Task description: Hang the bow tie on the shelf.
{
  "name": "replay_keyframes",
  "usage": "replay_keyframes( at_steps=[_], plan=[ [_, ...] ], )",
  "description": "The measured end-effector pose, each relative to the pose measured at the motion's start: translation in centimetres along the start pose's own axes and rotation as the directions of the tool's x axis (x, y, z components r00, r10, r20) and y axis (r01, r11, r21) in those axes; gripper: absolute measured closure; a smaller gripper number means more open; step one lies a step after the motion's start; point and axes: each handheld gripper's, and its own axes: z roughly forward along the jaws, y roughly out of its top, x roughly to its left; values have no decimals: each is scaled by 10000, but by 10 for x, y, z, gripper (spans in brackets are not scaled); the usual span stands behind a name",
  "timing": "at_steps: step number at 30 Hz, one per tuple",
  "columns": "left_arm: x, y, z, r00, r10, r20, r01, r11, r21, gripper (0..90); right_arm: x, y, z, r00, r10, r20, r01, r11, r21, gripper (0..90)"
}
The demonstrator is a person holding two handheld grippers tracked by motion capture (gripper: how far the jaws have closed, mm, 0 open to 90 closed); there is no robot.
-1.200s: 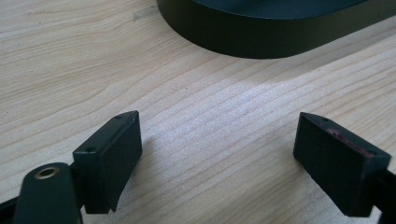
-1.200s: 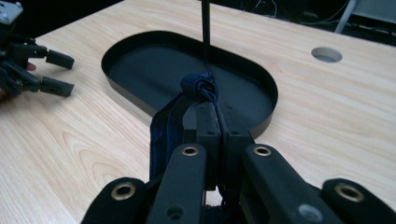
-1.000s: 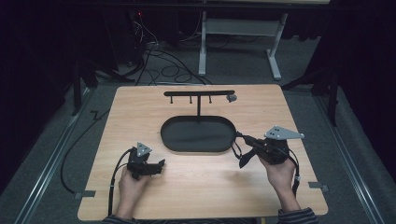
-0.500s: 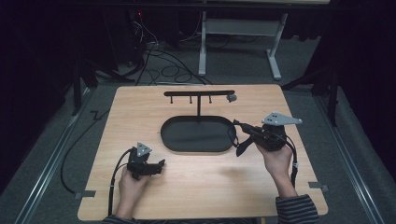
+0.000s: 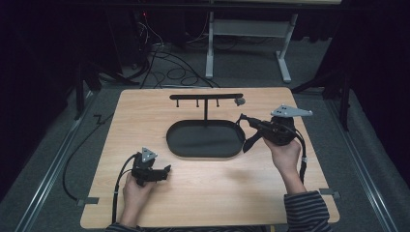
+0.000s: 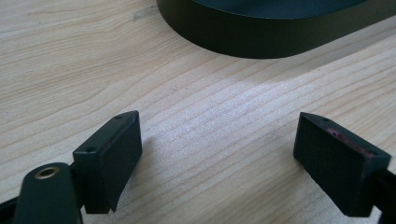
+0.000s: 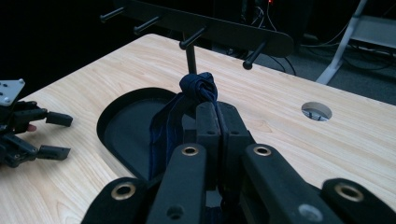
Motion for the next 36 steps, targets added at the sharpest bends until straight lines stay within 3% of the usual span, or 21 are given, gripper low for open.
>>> replay_keyframes(
  at_steps=[12, 18, 28, 36],
  plan=[
    [0, 0, 0, 10000, 1, 7, -1, 10000, 1, 158, -7, 27, 14, 9996, -50, 274, 51, 10000, -44, 900],
    [0, 0, 0, 10000, 31, 35, -31, 10000, -19, 157, -9, 37, 30, 9986, -76, 524, 69, 9999, 151, 900],
    [0, 0, 0, 10000, 44, 42, -44, 10000, -10, 158, -15, 41, 47, 9969, 8, 792, -19, 9999, 136, 900],
    [-1, 0, 0, 10000, 80, 41, -80, 10000, 3, 157, -25, 38, 57, 9929, 408, 1119, -412, 9992, 8, 900]
  ],
)
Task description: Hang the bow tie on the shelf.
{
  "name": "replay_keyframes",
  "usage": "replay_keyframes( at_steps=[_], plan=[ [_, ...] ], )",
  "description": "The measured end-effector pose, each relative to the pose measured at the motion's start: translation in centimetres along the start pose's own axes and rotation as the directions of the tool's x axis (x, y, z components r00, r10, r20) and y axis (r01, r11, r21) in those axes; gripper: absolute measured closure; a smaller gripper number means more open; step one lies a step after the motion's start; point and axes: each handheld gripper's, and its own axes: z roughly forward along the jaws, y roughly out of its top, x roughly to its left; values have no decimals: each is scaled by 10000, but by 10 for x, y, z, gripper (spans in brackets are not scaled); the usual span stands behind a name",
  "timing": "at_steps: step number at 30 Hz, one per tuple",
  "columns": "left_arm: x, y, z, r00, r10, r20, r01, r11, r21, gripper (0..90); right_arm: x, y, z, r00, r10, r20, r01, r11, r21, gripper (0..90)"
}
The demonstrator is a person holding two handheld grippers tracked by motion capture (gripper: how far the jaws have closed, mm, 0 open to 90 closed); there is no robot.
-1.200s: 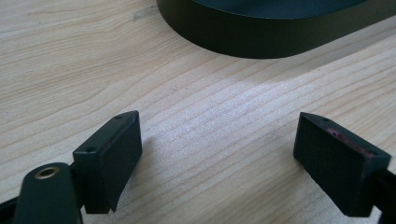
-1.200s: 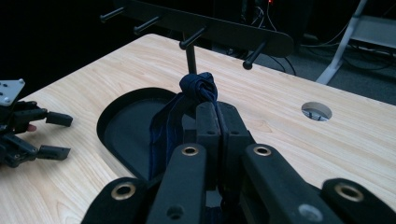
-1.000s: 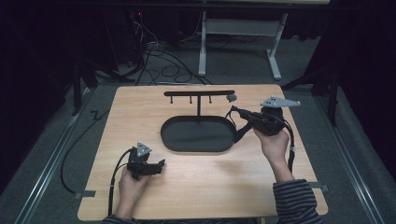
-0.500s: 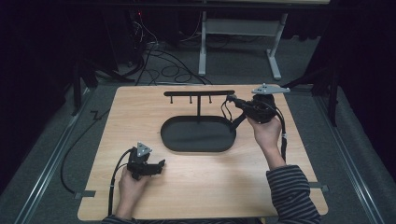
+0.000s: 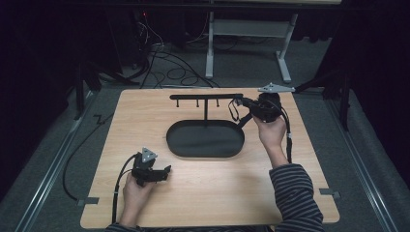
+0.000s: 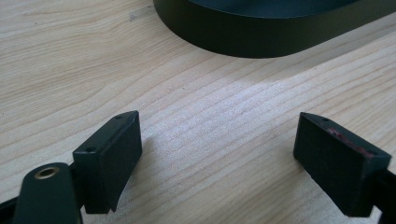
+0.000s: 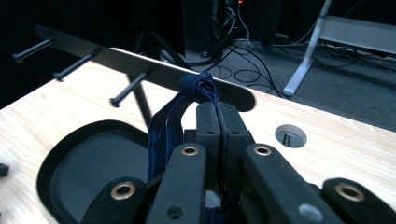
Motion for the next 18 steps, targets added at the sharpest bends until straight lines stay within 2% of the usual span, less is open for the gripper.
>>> replay_keyframes(
  at_steps=[7, 18],
  plan=[
    [0, 0, 0, 10000, -9, 4, 9, 10000, -7, 157, -5, -3, 6, 9995, 226, 212, -228, 9997, 107, 899],
    [0, 0, 0, 10000, -11, 5, 11, 10000, -12, 157, -8, -5, 9, 9990, 247, 360, -255, 9995, 209, 886]
  ],
)
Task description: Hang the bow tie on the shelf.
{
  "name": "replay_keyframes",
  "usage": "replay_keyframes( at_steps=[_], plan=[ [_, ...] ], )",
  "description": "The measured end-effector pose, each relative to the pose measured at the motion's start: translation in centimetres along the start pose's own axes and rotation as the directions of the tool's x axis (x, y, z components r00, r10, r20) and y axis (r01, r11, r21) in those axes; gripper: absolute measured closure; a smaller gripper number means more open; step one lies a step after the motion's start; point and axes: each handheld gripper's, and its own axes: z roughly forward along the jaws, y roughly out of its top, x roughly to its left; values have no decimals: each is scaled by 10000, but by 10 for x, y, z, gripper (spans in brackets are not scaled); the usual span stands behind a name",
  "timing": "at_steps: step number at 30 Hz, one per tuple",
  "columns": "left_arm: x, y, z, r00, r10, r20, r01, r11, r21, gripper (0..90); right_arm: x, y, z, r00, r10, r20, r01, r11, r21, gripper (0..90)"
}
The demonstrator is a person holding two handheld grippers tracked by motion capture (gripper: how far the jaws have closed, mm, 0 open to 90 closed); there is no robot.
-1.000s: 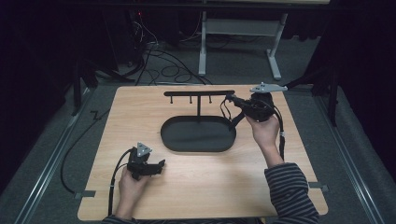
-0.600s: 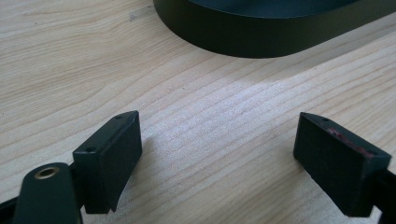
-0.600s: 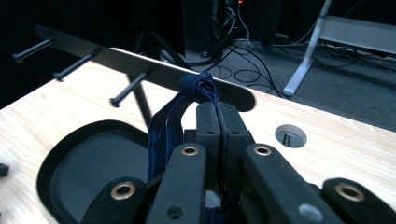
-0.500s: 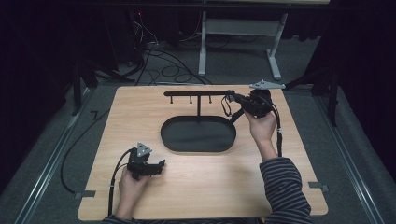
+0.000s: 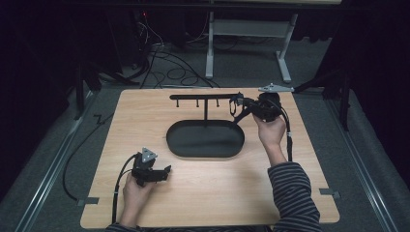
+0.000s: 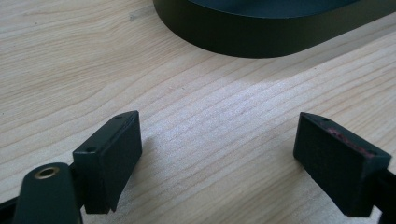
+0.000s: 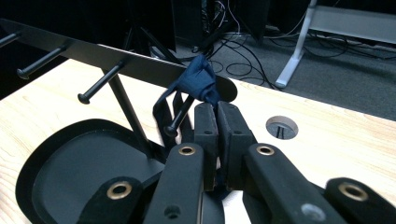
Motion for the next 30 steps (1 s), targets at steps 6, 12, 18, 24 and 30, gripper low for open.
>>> replay_keyframes(
  at_steps=[6, 12, 18, 24, 30],
  plan=[
    [0, 0, 0, 10000, 5, -2, -5, 10000, 8, 157, -1, 0, -3, 10000, 29, -41, -30, 10000, -34, 883],
    [0, 0, 0, 10000, 17, 1, -17, 10000, 15, 157, -3, 0, -8, 9998, 131, -180, -133, 9998, -146, 847],
    [0, 0, 0, 10000, 16, 7, -16, 10000, 0, 157, -1, 1, -19, 9999, -90, -139, 86, 9995, -295, 841],
    [0, 0, 0, 10000, 1, 6, -1, 10000, -11, 157, -5, -2, -29, 9997, -80, -231, 70, 9991, -415, 826],
    [0, 0, 0, 10000, 1, 7, -1, 10000, -10, 157, -8, -10, -35, 9995, 43, -300, -54, 9993, -370, 810]
  ],
)
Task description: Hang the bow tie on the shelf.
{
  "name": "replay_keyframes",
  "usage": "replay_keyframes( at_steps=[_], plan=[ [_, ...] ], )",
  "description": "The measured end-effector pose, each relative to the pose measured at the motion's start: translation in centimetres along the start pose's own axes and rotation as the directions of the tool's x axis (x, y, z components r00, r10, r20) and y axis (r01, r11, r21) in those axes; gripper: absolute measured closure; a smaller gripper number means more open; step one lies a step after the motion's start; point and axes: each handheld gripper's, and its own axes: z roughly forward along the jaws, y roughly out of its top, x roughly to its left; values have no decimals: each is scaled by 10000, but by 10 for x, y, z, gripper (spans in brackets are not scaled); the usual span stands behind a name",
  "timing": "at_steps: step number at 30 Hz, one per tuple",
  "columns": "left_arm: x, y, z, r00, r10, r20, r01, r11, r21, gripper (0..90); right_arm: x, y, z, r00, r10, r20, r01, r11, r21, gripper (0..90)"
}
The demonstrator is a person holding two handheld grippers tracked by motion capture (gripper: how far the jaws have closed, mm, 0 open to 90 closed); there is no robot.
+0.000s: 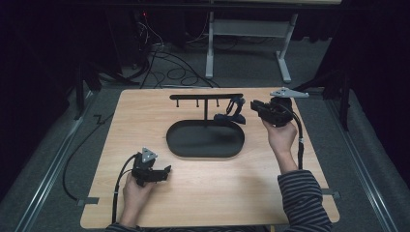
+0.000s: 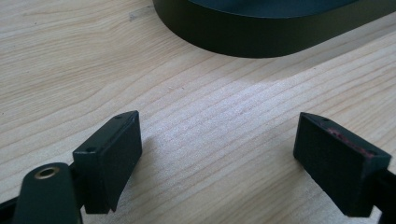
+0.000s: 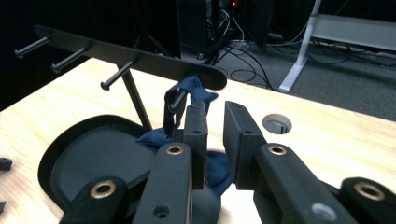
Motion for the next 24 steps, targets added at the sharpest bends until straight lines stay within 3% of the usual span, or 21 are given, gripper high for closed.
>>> replay_keyframes(
  at_steps=[14, 24],
  plan=[
    [0, 0, 0, 10000, -2, -1, 2, 10000, 1, 157, -8, -13, -21, 9995, 304, -113, -307, 9991, -298, 730],
    [0, 0, 0, 10000, -12, 29, 12, 10000, -3, 157, -13, -22, -34, 9991, 415, -37, -416, 9989, -228, 693]
  ],
)
